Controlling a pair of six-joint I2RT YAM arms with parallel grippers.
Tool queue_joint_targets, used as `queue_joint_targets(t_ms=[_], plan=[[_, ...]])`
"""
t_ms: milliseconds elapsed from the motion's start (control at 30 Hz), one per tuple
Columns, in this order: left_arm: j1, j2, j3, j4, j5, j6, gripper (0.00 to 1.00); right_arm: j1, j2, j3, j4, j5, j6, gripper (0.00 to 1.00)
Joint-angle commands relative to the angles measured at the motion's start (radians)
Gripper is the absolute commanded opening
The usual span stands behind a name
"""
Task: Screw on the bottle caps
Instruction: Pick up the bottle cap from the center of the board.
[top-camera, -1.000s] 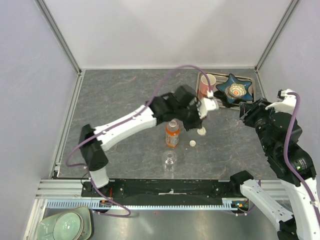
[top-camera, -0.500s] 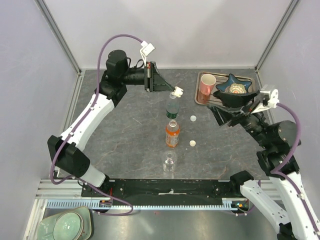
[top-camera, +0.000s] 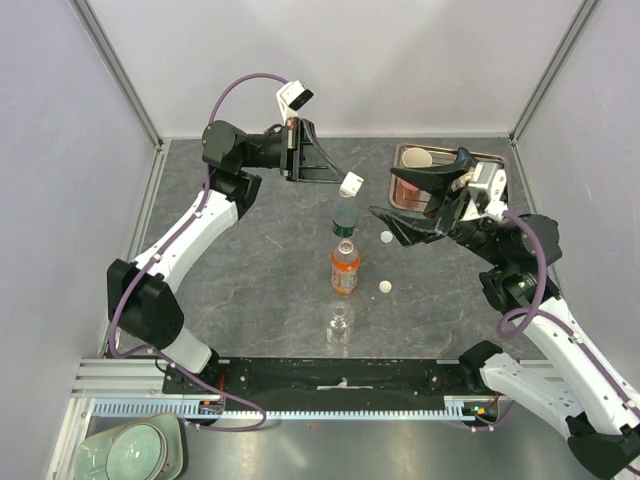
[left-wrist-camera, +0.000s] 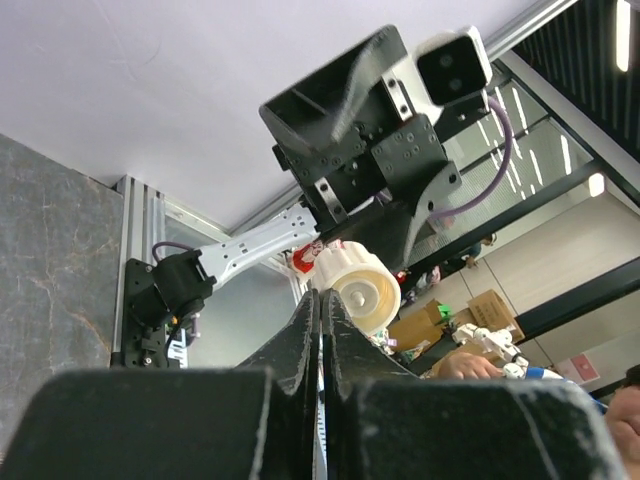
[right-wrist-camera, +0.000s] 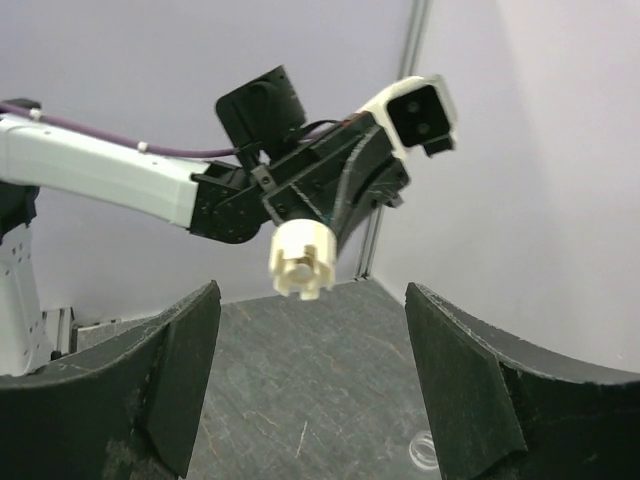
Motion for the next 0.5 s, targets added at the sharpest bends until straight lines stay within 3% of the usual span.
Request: queue_joint_targets(t_ms=[0, 233, 467], plan=[[-0.003, 0.042, -0.008, 0.117, 0.006, -0.130, 0.02, 0.120, 0.029, 0.022, 0.004, 0.081, -0.212, 0.82], [-0.006, 0.062, -0.014, 0.131, 0.002, -0.145, 0.02, 0.326, 0.083, 0.033, -0.024, 0.351, -0.456, 0.79], [-0.006, 0.048, -0.031, 0.160, 0.003, -0.168, 0.02, 0.369, 0.105, 0.017, 0.025, 0.434, -0.494, 0.73]])
